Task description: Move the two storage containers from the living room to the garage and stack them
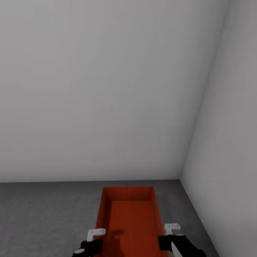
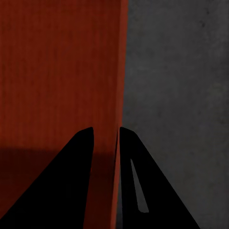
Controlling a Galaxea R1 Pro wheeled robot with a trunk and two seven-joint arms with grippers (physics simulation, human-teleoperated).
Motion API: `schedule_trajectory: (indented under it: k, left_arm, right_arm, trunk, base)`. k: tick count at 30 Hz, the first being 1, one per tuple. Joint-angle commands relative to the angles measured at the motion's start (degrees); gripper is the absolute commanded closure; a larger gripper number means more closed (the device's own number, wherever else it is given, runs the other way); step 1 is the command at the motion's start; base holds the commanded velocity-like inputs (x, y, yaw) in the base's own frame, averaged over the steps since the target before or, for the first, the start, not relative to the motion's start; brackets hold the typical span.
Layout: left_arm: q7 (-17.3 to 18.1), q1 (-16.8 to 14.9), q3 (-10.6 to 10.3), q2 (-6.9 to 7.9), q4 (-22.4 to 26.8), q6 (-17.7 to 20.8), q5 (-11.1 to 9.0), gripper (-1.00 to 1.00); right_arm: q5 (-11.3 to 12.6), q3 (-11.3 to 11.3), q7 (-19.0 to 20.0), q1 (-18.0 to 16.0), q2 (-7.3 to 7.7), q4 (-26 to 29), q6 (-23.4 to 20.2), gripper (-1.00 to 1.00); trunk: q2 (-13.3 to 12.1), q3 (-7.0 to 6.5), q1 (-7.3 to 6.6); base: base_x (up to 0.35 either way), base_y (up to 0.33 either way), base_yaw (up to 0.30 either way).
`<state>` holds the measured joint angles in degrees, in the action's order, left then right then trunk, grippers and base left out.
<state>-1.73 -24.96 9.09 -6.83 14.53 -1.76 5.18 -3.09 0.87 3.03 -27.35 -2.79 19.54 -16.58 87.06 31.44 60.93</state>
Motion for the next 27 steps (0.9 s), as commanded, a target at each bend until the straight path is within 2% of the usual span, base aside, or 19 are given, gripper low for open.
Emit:
schedule_trajectory:
  k: [1, 8, 17, 27]
  left_arm:
    - [3.15, -0.09, -0.22, 1.73, -0.04, -0.17, 0.36, 1.0]
    - [3.13, -0.09, -0.22, 1.73, -0.08, -0.13, 0.29, 1.0]
    - [3.15, -0.09, -0.22, 1.73, -0.06, 0.16, 0.25, 1.0]
    - [3.15, -0.09, -0.22, 1.73, -0.03, -0.06, 0.19, 1.0]
  right_arm:
    - [0.1, -1.78, 1.45, 0.01, 0.08, 0.05, -0.38, 1.0]
    - [0.1, -1.78, 1.45, 0.01, 0.14, 0.05, -0.38, 1.0]
    - [0.1, -1.76, 1.45, -0.01, 0.15, 0.05, -0.38, 1.0]
    - [0.1, -1.75, 1.45, 0.01, 0.15, 0.05, -0.38, 1.0]
  trunk:
    - [0.03, 0.05, 0.0]
    - [0.03, 0.05, 0.0]
    - [0.03, 0.05, 0.0]
    - [0.03, 0.05, 0.0]
  base:
    - [0.0, 0.0, 0.0]
    - [0.006, 0.0, 0.0]
    - [0.217, 0.0, 0.0]
    - [0.042, 0.0, 0.0]
